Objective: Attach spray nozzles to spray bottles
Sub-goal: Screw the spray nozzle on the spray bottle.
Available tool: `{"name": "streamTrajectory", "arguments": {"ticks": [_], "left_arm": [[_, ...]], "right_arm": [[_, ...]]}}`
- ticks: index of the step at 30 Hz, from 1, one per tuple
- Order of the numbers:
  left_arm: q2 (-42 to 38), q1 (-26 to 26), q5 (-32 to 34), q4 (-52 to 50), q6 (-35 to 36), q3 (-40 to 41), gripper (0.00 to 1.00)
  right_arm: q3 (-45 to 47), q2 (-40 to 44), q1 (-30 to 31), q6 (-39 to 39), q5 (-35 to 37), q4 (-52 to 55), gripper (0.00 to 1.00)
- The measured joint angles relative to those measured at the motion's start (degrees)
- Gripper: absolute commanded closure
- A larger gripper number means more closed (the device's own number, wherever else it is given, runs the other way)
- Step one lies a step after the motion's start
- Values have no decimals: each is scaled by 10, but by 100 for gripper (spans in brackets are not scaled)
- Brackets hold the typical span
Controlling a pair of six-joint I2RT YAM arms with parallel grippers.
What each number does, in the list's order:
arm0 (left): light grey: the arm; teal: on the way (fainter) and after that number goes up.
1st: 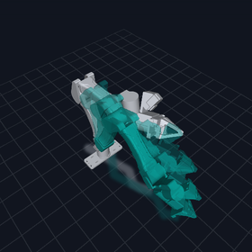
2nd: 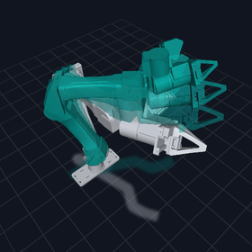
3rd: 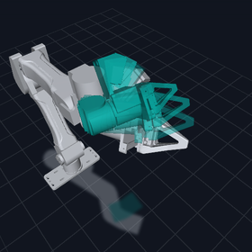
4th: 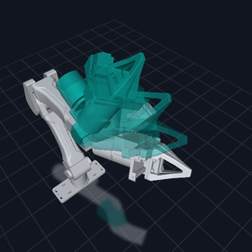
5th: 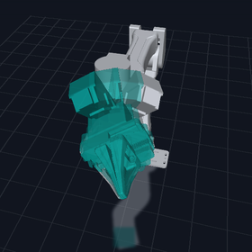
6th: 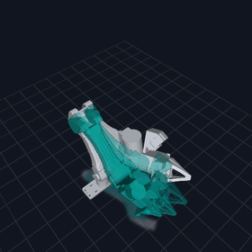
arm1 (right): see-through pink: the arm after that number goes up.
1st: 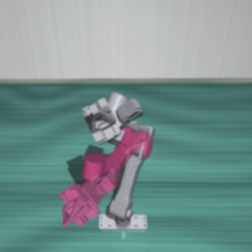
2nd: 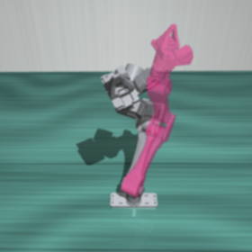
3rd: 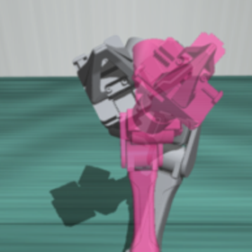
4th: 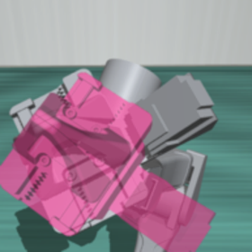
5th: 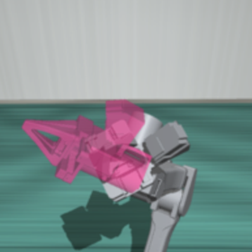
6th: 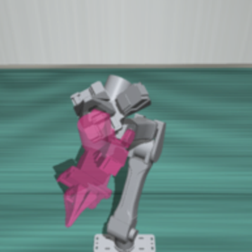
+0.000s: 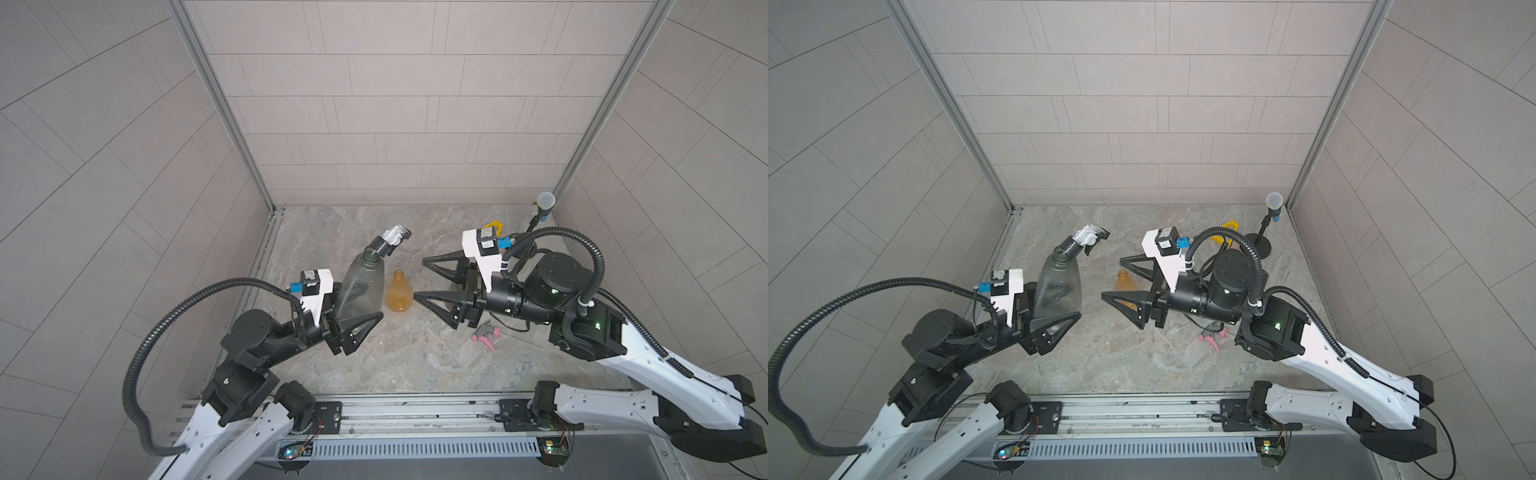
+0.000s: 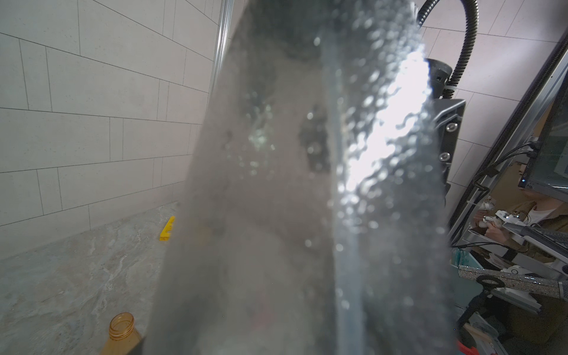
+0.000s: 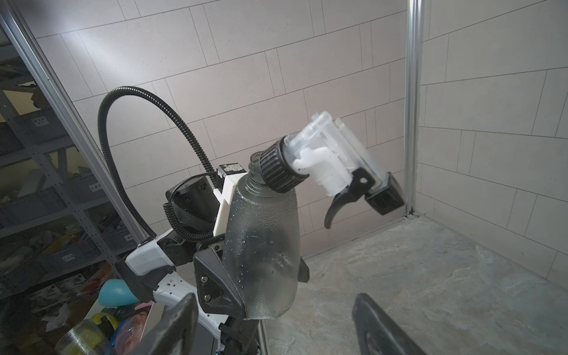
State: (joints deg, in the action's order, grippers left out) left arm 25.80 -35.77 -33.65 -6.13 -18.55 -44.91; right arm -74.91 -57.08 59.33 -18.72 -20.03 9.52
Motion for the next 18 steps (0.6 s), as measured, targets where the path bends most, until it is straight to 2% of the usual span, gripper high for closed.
{"name": "streamTrajectory", "arguments": {"ticks": [7, 14, 16, 18], "left_arm": [[-2, 0, -54, 11, -6, 0, 100], [-2, 0, -97, 33, -23, 3, 100], [-2, 0, -104, 34, -26, 4, 100], [-2, 0, -108, 35, -26, 5, 100]], "right_arm": [[-77, -6, -48, 41, -24, 43, 15], [-161, -65, -91, 48, -94, 44, 15], [-172, -88, -93, 47, -117, 45, 17], [-178, -110, -94, 44, -141, 47, 23]]}}
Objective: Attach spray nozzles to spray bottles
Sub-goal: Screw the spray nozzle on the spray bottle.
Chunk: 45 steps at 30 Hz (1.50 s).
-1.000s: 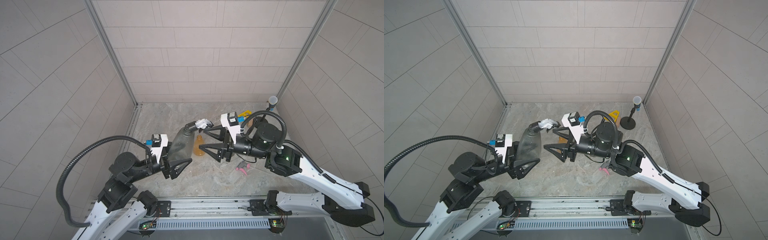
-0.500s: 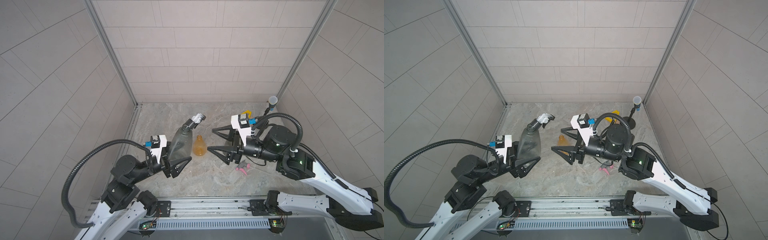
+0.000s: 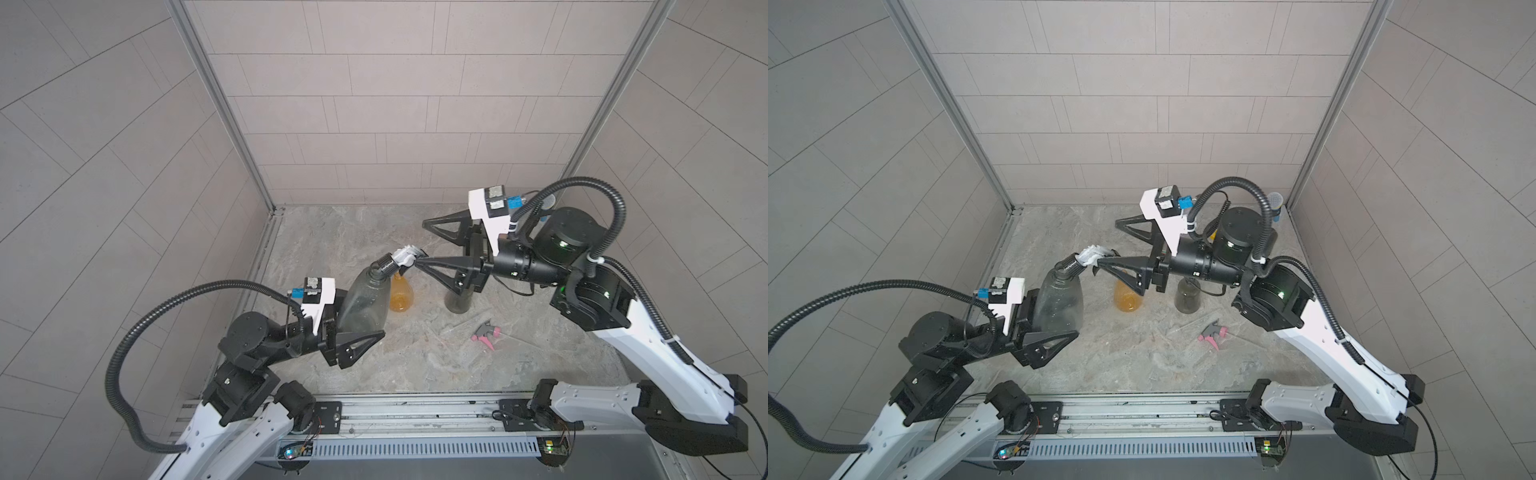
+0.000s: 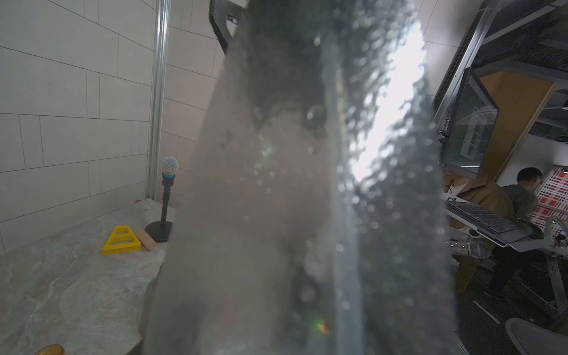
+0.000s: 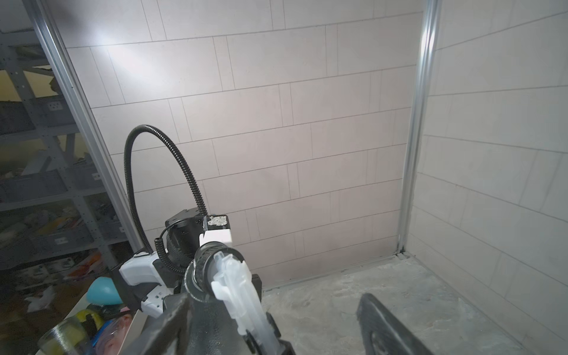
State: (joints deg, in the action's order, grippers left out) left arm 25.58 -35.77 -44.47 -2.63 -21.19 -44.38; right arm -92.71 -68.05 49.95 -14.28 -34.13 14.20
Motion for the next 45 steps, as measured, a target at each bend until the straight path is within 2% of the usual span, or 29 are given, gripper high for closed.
{"name": "streamTrajectory", "arguments": {"ticks": [5, 16, 28, 34, 45], "left_arm": [[0, 0, -5, 2, 0, 1, 100], [2, 0, -3, -13, 9, 0, 100], [26, 0, 12, -133, 79, -40, 100], [30, 0, 14, -178, 110, -49, 100], [43, 0, -12, -202, 130, -52, 100]], "right_arm": [[1, -24, 0, -12, -36, 7, 41], [0, -16, 0, -14, -62, 11, 67], [-16, 8, 0, 16, -43, 97, 86], [-24, 23, 0, 32, -28, 144, 99], [-25, 21, 0, 40, -29, 186, 100]]}}
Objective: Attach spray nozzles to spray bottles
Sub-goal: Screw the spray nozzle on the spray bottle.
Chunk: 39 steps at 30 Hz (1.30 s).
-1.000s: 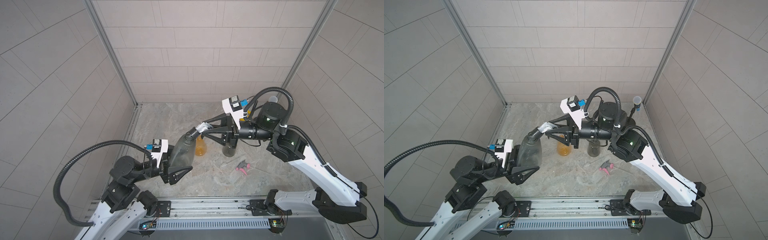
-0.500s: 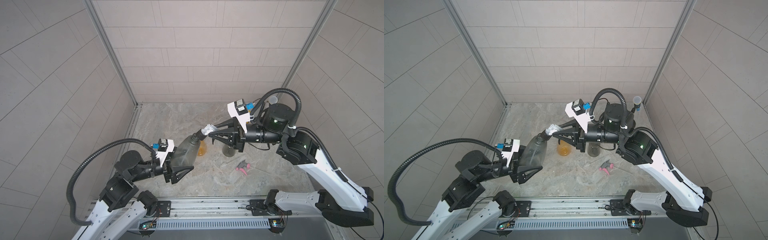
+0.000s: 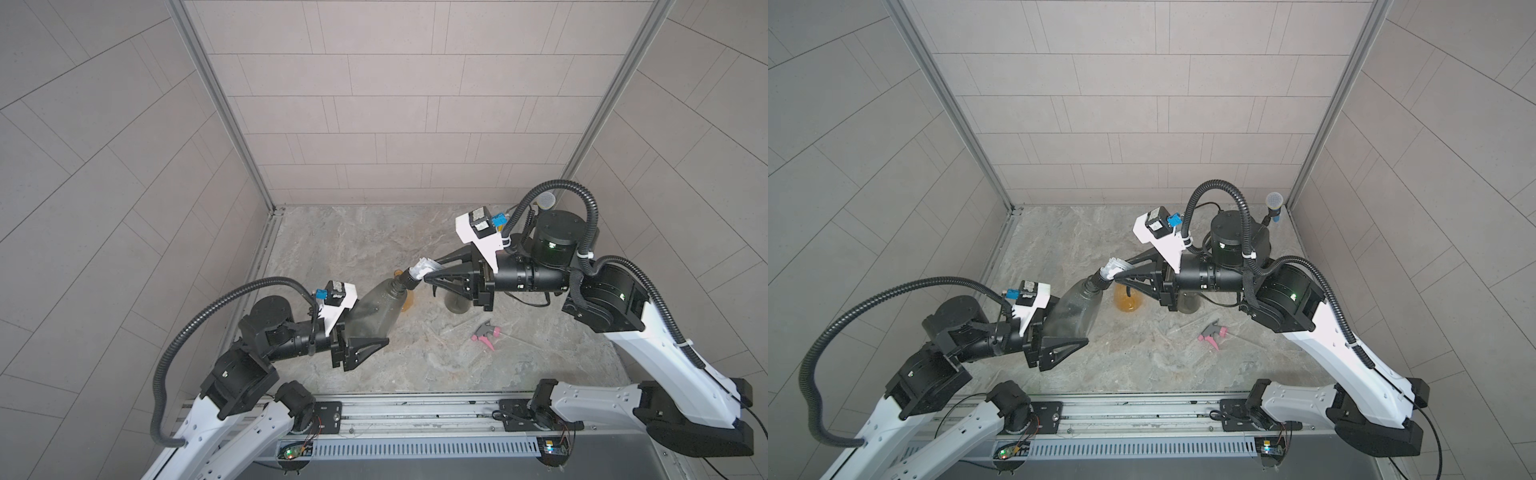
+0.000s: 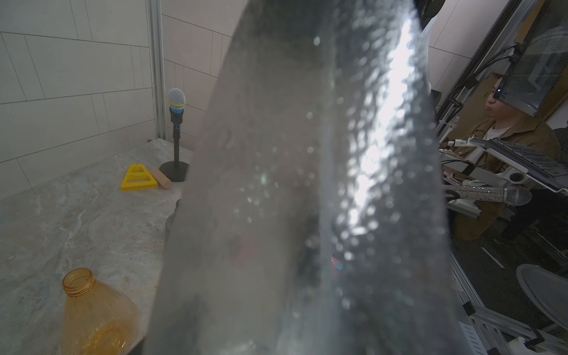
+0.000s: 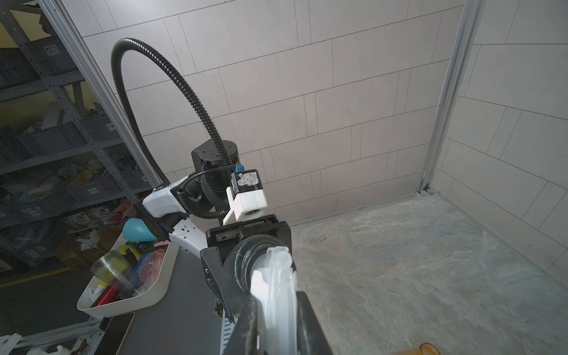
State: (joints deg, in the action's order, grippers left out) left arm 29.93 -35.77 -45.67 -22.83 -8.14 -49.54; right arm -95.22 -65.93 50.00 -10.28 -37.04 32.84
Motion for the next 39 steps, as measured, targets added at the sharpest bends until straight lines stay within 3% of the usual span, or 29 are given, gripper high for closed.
{"name": "streamTrajectory", "arguments": {"ticks": [15, 36, 39], "left_arm": [[7, -2, -15, -2, 3, -1, 100], [26, -6, -9, -33, 24, -21, 100], [26, -6, -9, -32, 23, -22, 100]], "right_arm": [[-14, -16, 4, -1, -16, 7, 100], [-114, -67, 18, 30, 13, 142, 100], [-119, -69, 26, 29, 26, 141, 95]]}}
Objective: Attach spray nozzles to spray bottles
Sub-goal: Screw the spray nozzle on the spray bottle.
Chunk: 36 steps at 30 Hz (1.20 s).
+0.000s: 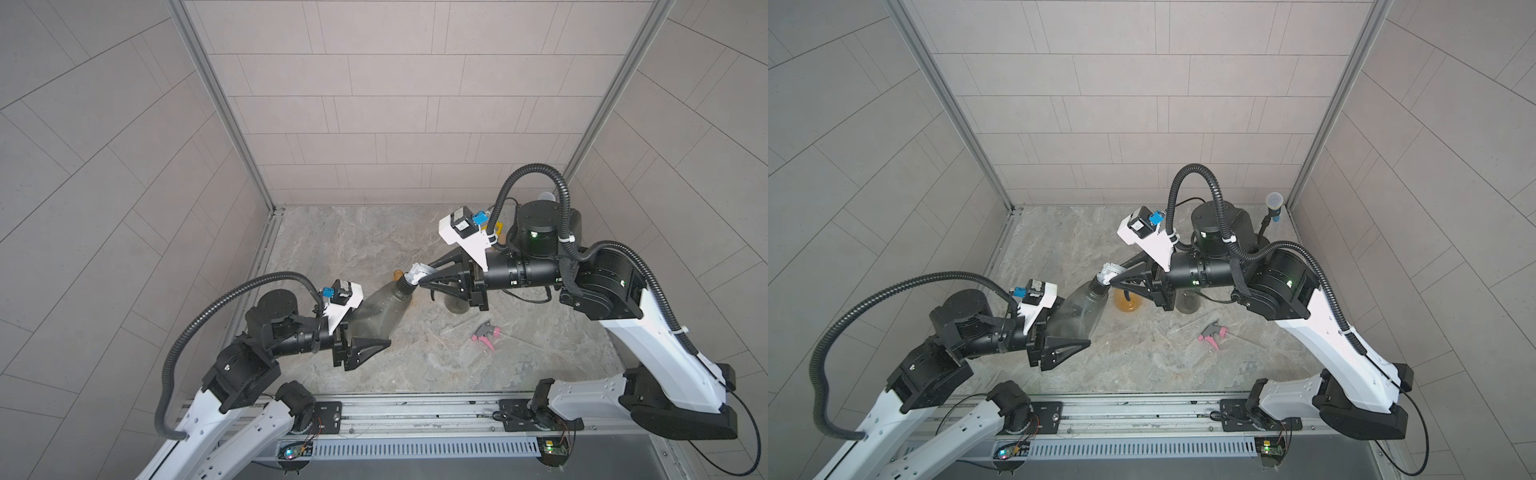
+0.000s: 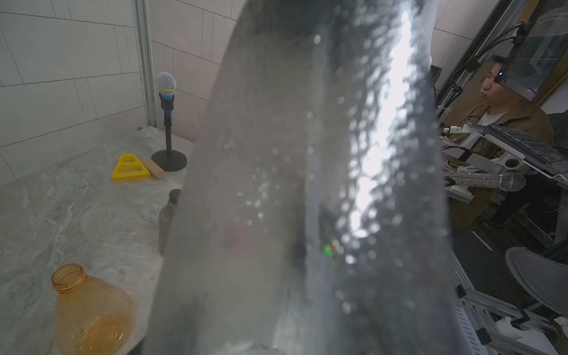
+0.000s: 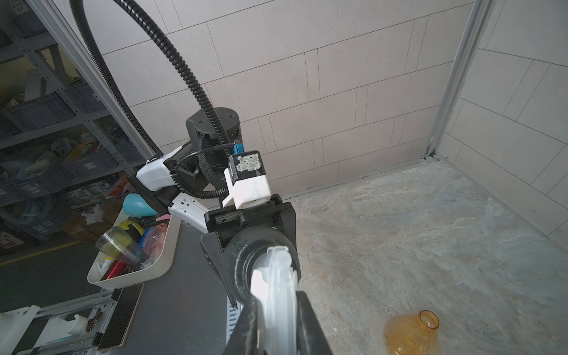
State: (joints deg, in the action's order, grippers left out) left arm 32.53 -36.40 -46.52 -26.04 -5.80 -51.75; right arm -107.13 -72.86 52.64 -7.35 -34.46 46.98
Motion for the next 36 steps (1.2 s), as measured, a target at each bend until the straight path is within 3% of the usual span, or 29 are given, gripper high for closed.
{"name": "streamTrajectory", "arguments": {"ticks": [5, 9, 16, 18, 27, 36], "left_arm": [[-7, 0, 6, 5, -4, 0, 100], [-8, 0, 12, 22, -8, 0, 100], [-11, 0, 22, 36, -16, 0, 100], [-14, 0, 27, 43, -23, 1, 100], [-50, 0, 77, 139, -75, 50, 100], [-83, 0, 158, 326, -160, 145, 100]], "right_arm": [[-2, 1, 21, -1, 23, -2, 63], [12, 1, 39, -9, 26, -6, 50], [33, 2, 53, -17, 36, -30, 37], [37, 6, 55, -18, 40, -37, 27], [65, 48, 56, -23, 73, -78, 23], [173, 139, 56, -37, 104, -185, 23]]}}
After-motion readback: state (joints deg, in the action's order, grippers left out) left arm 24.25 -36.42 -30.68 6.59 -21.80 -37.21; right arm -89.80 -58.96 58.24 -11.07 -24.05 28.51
